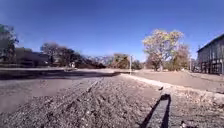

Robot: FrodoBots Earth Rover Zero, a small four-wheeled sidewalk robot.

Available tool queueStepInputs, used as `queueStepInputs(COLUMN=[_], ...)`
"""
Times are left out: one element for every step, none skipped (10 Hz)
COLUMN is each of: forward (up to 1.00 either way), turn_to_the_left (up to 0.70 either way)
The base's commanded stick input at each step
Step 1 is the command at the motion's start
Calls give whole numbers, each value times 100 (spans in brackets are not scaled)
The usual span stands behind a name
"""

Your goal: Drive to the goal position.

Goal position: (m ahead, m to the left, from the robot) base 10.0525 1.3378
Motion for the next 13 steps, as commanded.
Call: queueStepInputs(forward=[70,70,70,70,70,70,70,70,70,70,70,70,70], turn_to_the_left=[0,0,0,0,0,24,11,0,0,0,0,0,0])
